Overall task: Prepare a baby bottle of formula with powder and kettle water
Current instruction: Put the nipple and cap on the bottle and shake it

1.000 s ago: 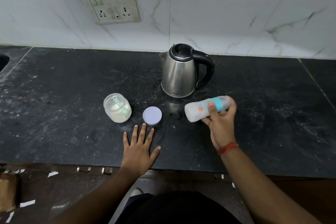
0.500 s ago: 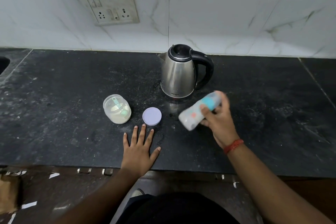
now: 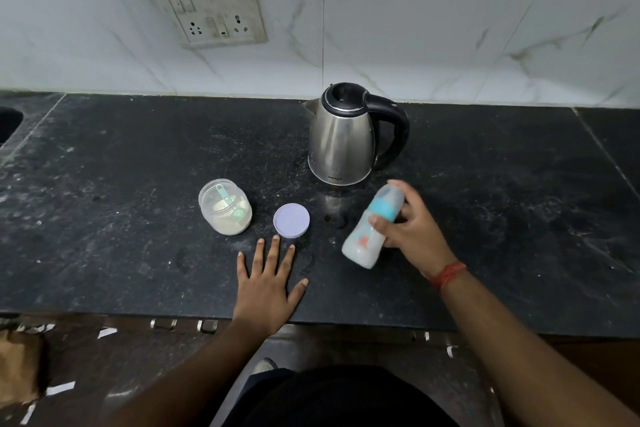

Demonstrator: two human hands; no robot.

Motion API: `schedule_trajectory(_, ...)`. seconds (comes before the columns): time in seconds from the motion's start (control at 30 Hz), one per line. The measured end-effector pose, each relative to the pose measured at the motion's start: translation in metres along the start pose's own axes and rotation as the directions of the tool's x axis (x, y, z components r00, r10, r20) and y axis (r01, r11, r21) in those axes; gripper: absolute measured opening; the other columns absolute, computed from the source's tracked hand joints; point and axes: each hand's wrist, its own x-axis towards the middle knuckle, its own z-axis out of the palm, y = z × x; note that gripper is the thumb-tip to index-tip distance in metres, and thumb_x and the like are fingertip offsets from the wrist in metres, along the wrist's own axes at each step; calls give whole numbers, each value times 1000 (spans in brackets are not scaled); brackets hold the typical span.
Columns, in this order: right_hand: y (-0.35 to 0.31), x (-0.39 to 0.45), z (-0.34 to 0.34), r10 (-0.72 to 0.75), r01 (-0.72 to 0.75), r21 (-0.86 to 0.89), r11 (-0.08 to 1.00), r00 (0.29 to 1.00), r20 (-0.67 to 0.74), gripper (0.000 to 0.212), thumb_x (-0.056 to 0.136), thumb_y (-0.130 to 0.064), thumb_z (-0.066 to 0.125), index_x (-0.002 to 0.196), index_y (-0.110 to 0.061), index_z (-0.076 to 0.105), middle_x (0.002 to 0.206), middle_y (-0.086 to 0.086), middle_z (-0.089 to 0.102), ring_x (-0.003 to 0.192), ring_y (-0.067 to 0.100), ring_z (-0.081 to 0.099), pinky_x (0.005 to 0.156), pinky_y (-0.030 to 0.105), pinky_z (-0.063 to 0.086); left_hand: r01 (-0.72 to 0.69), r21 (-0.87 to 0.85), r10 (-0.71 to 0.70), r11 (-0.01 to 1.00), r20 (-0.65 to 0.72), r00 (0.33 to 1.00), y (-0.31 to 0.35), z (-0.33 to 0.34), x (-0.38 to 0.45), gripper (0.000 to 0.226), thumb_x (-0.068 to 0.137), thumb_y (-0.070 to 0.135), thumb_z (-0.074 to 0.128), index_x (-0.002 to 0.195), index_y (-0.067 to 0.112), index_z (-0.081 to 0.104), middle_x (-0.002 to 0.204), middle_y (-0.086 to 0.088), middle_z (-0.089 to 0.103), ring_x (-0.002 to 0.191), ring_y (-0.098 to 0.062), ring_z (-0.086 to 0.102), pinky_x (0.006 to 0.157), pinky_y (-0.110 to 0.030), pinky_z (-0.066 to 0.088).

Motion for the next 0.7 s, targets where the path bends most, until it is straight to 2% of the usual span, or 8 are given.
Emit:
schedule_trajectory(0.13,-1,-1,-4,19,18,277,961,991,-130,52,94,-9,68,135,-29,45,127,12,61,109,23,69,79,46,62,3,3,-3,1000,1,1000,1,0,1,78,99,74,10,161,29,26,170,-7,22,158,-33,13,122,-67,10)
schedule_trajectory(0.23,-3,-6,0,24,-34,80,996,992,126,61,90,-4,71,136,-36,46,126,9,61,107,23,70,78,45,62,-4,2,4,1000,0,1000,0,0,0,79,99,74,10,161,29,27,170,-7,22,158,-34,14,122,-67,11)
schedule_trajectory(0.37,-7,-5,-6,19,-18,269,963,1000,-1,60,93,-4,66,142,-27,40,122,8,61,109,22,69,84,51,60,-2,16,2,1000,3,1000,2,1,1,79,99,74,9,162,29,26,170,-7,22,158,-34,13,122,-67,11)
schedule_trajectory(0.47,-9,-8,-2,-1,-7,41,999,983,182,69,87,-9,73,143,-33,41,123,14,61,107,24,70,80,47,62,1,6,-1,1000,1,1000,0,1,0,79,98,74,9,162,30,25,171,-6,20,159,-33,11,122,-66,7)
schedule_trajectory(0.57,-7,-7,-2,-60,66,130,989,997,-51,67,91,-9,71,145,-29,38,120,7,63,109,26,70,80,44,62,3,7,-3,1000,4,1000,1,1,1,78,99,74,11,162,29,26,170,-7,21,158,-34,13,122,-67,10)
schedule_trajectory(0.6,-8,-6,-3,-62,66,109,992,997,-38,68,91,-8,71,146,-29,36,119,5,63,107,26,70,81,43,62,2,6,-2,1000,2,1000,2,2,1,78,99,74,12,162,29,26,170,-7,21,158,-34,13,122,-67,10)
schedule_trajectory(0.67,-8,-7,0,-50,62,-67,996,985,166,74,87,-8,76,146,-33,39,119,5,65,105,25,71,84,41,62,-1,10,1,1000,0,1000,0,2,1,79,98,74,11,162,30,25,170,-7,21,158,-34,13,122,-67,9)
schedule_trajectory(0.7,-8,-9,1,-48,66,-93,993,980,191,75,85,-9,78,145,-35,41,120,5,65,105,24,71,85,41,61,0,8,0,1000,1,1000,-1,2,1,79,98,74,10,162,30,25,170,-7,20,158,-34,13,122,-67,9)
